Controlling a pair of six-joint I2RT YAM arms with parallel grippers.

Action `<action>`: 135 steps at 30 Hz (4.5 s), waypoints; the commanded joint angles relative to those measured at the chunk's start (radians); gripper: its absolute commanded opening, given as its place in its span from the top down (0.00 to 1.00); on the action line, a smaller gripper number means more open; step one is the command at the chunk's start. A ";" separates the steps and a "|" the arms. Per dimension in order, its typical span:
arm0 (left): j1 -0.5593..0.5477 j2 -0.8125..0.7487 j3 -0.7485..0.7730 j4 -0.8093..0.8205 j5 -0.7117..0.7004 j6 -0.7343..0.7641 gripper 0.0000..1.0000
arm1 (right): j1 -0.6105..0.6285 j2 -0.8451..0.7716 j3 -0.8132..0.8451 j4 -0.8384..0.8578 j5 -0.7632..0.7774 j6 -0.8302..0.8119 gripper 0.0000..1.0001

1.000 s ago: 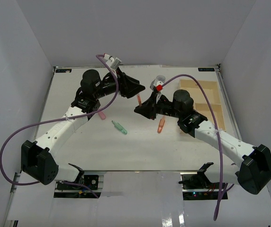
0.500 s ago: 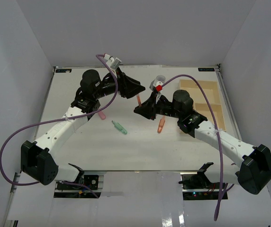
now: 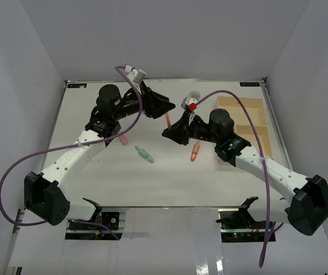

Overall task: Sort the stationery into containers
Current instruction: Close the pen cap on the pen.

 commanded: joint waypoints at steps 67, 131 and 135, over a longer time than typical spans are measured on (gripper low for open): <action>-0.010 -0.061 -0.095 0.081 0.177 -0.030 1.00 | -0.006 0.027 0.112 0.150 0.020 0.027 0.92; -0.103 0.061 -0.196 -0.053 0.221 -0.047 1.00 | -0.107 0.062 0.343 0.372 -0.034 -0.019 0.92; -0.109 0.075 -0.201 -0.077 0.235 -0.034 1.00 | -0.107 0.065 0.366 0.371 -0.034 -0.025 0.92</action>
